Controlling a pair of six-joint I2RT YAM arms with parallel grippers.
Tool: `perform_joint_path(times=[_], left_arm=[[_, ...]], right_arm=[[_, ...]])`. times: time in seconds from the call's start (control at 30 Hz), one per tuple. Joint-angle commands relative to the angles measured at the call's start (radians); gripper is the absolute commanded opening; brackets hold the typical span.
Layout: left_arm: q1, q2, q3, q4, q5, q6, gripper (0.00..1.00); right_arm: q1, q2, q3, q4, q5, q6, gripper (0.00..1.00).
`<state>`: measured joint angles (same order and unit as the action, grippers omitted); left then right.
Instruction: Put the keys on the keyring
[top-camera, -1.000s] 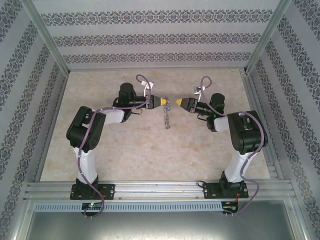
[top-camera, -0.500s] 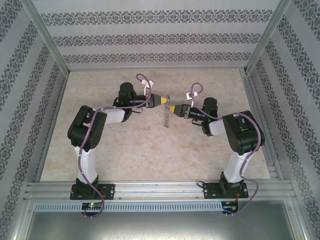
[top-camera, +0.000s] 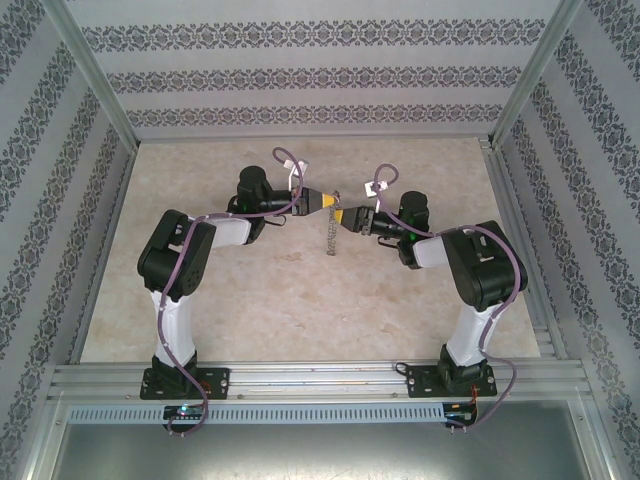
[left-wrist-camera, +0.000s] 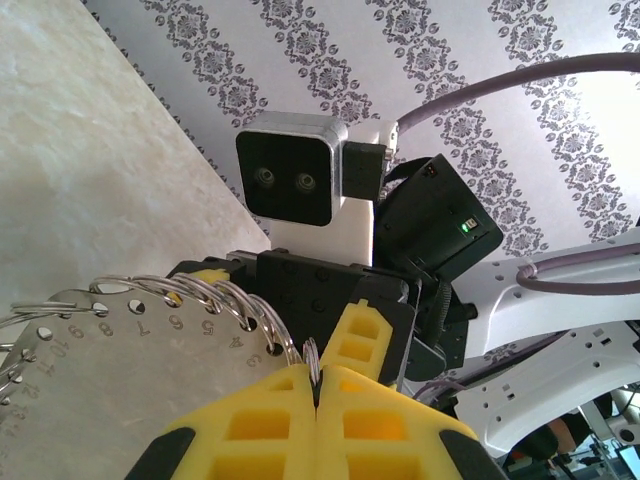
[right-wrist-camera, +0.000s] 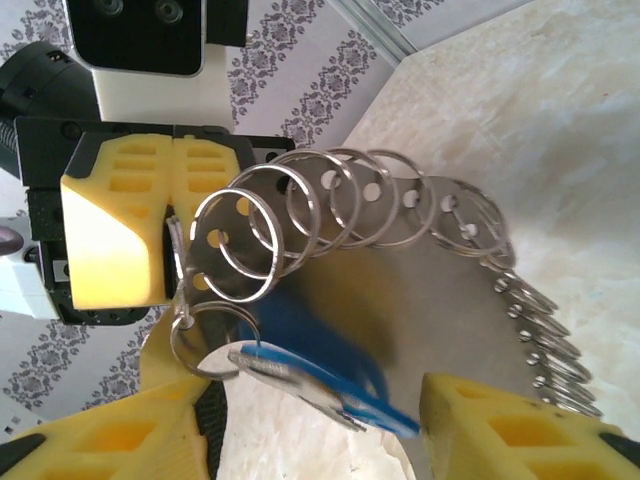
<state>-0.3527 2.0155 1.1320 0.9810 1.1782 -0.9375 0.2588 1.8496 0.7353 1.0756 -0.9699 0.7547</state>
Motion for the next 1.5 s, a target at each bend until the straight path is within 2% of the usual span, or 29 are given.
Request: perform_joint_path(times=[0.0, 0.03, 0.13, 0.27, 0.43, 1.0, 1.27, 1.47], left_arm=[[-0.009, 0.012, 0.026, 0.094, 0.021, -0.011, 0.0], [-0.009, 0.012, 0.026, 0.095, 0.02, -0.012, 0.0], [-0.009, 0.012, 0.025, 0.095, 0.015, -0.009, 0.0], [-0.008, 0.008, 0.019, 0.095, -0.002, -0.002, 0.0], [-0.008, 0.002, 0.009, 0.111, -0.029, 0.003, 0.0], [-0.008, 0.002, -0.031, 0.165, -0.083, 0.024, 0.0], [-0.011, 0.002, -0.041, 0.18, -0.095, 0.022, 0.0], [-0.011, -0.011, -0.074, 0.232, -0.15, 0.029, 0.0]], right_arm=[[0.007, -0.004, 0.016, 0.015, -0.021, -0.028, 0.39], [0.008, -0.006, 0.011, 0.015, -0.022, -0.029, 0.31], [0.007, -0.013, -0.005, 0.012, -0.023, -0.029, 0.16], [0.003, -0.025, -0.026, 0.006, -0.026, -0.029, 0.04], [0.004, -0.037, -0.04, 0.001, -0.026, -0.025, 0.0], [0.077, -0.032, 0.023, -0.073, -0.058, -0.042, 0.0], [0.064, -0.025, 0.029, -0.117, -0.003, -0.048, 0.0], [0.061, -0.039, 0.025, -0.138, 0.016, -0.05, 0.0]])
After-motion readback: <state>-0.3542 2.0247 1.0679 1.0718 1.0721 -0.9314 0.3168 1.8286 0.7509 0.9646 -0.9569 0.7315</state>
